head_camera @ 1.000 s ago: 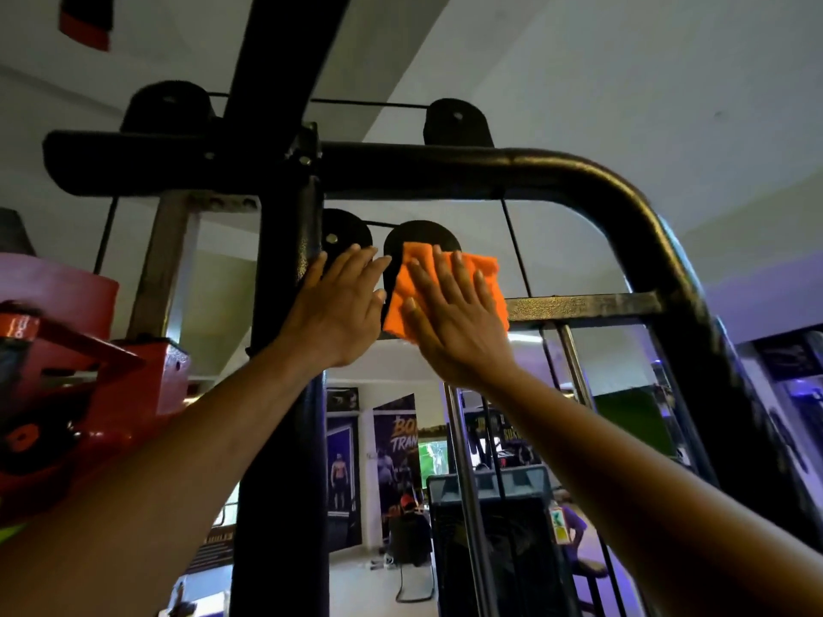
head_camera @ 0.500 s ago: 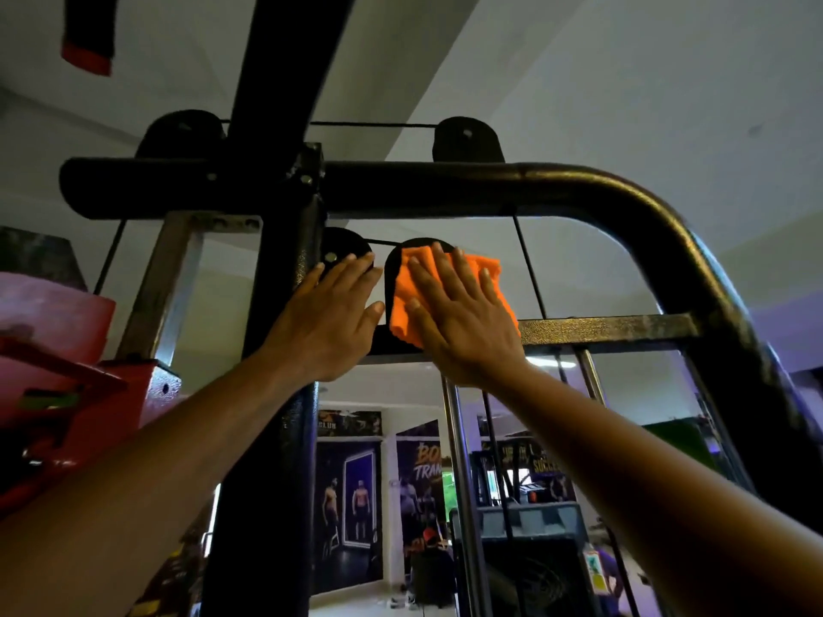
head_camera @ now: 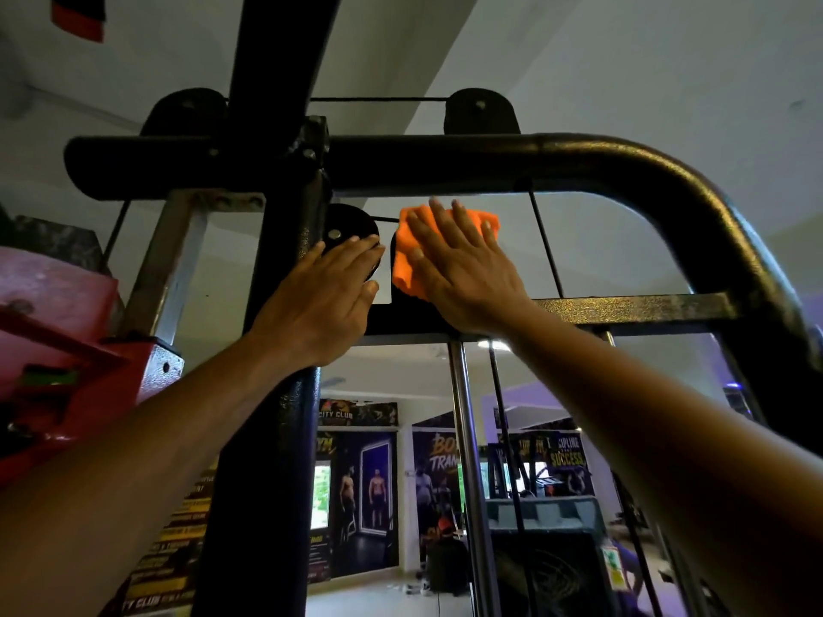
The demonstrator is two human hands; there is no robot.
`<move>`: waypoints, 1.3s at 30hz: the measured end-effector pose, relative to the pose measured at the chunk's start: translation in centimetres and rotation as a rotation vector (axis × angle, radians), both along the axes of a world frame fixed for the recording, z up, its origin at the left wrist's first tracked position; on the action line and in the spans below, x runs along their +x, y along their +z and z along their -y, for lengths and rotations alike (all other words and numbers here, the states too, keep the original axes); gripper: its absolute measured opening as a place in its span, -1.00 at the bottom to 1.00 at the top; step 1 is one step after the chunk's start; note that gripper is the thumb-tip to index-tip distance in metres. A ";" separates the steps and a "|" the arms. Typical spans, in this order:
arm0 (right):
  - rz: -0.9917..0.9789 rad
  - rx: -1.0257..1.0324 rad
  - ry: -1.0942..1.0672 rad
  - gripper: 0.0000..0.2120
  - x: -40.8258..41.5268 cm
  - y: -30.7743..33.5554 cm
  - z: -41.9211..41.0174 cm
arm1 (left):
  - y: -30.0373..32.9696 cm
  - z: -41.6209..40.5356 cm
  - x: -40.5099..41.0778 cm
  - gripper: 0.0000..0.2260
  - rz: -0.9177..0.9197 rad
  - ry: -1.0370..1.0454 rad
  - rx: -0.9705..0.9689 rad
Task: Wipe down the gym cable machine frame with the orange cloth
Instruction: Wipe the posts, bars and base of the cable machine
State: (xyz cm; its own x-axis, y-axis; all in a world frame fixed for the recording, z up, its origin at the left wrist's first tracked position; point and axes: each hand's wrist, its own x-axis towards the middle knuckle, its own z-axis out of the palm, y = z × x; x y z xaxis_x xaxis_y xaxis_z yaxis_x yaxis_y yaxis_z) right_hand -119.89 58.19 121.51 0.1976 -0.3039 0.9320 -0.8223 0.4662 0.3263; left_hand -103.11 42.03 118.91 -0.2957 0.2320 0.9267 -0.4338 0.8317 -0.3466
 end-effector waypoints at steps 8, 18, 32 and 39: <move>-0.071 -0.050 0.016 -0.34 -1.0 -4.4 0.2 | -0.2 -0.5 -0.2 -0.49 -0.038 -0.068 0.010; 0.043 -0.053 0.058 -0.34 0.3 -4.3 0.4 | -0.9 -0.6 0.2 -0.49 -0.041 -0.114 0.011; 0.209 -0.162 -0.119 -0.29 -3.5 -10.7 -4.8 | -3.4 -2.6 -3.4 -0.39 0.175 -0.170 -0.028; 0.107 -0.159 -0.116 -0.34 -7.4 -11.5 -7.7 | -4.2 -3.1 -4.9 -0.40 0.126 -0.156 -0.023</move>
State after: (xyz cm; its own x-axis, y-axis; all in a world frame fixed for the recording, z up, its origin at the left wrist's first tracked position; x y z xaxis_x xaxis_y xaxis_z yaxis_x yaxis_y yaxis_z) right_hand -127.29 65.93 110.05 0.0672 -0.1663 0.9838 -0.7863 0.5982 0.1549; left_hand -108.01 45.14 114.68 -0.3674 0.3048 0.8787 -0.2523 0.8767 -0.4096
